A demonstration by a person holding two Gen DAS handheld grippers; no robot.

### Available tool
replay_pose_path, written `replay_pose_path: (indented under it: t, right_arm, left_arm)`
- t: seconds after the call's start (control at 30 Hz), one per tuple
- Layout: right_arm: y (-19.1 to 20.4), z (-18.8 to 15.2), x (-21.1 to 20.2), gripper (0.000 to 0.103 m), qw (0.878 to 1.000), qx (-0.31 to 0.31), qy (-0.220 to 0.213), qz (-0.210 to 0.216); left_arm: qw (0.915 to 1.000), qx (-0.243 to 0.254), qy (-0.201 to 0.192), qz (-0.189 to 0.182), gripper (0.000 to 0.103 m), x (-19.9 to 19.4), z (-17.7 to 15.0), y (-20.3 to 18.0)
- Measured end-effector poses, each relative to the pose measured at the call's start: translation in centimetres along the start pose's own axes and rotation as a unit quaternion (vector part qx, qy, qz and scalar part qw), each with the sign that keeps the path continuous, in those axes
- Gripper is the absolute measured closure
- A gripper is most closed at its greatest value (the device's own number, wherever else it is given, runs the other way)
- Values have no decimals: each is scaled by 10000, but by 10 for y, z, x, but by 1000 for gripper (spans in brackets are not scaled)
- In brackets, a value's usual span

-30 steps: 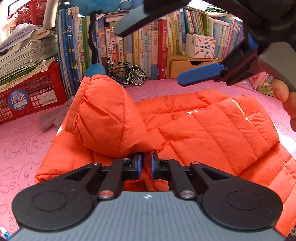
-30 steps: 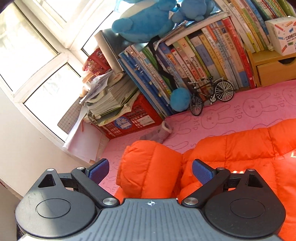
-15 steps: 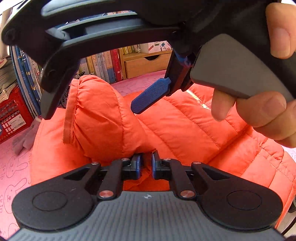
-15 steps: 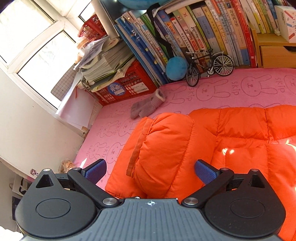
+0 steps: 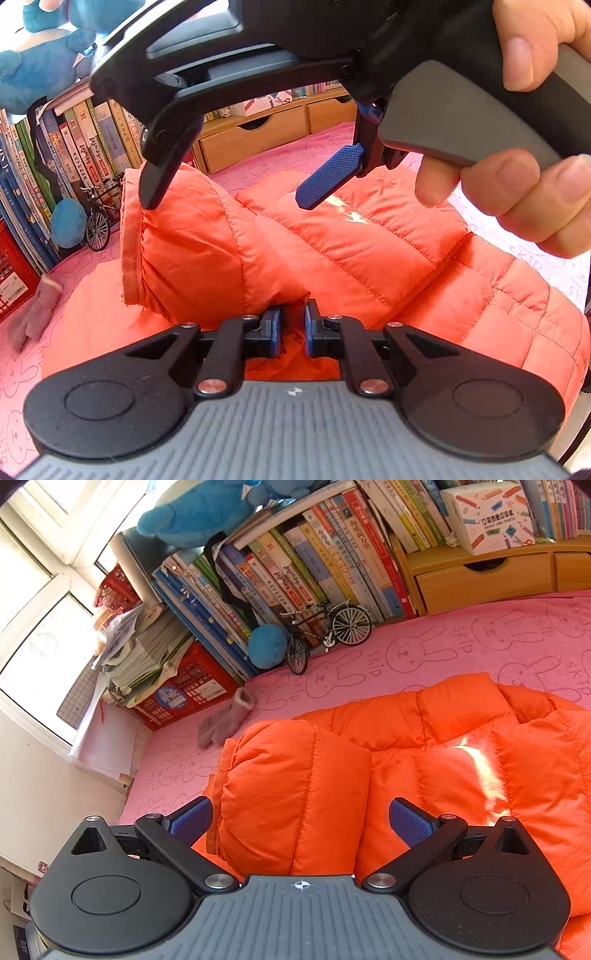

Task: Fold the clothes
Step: 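Hold the rolled jacket part with the left gripper and fold it over the body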

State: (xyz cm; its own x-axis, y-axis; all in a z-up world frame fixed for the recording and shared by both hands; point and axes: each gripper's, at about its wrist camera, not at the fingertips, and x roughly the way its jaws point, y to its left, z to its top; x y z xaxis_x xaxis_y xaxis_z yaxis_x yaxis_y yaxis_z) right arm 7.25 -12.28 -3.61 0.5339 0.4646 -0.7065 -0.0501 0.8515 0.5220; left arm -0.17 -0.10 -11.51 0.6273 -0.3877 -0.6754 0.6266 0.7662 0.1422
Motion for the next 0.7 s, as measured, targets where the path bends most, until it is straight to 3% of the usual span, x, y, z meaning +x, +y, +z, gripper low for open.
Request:
replay_pose_path:
  t: [0.17,0.27,0.33,0.37,0.43,0.5,0.6,0.7]
  right_arm:
    - [-27,0,-13,0,9974,410,-229,-550]
    - [-39,-1,-25,0,9952,599,-428,-647]
    - [-43,1,-35,1,9967,660,-449,-127]
    - [-43,2,-42,1,9951,722,-518,438]
    - [-41,6,-57,1,9781,844,-750,1747]
    - [-30,16,-62,1,9637,706,-793,2450]
    - [-7,30,-56,1,9544,182,-431,2949]
    - [8,34,-34,1,9554,-84,56,2951]
  left_arm:
    - [9993,363,128,-6,81,4,7,-12]
    - [9976,649,217,56,77,9,12,-21]
    - [9963,825,200,91,76,10,15,-27]
    - [9957,902,184,98,75,10,16,-30]
    - [9944,1043,161,101,74,10,18,-36]
    - [9930,1167,149,132,73,6,19,-42]
    - [9912,1304,166,177,72,4,19,-47]
    - [9902,1369,194,195,71,1,17,-51]
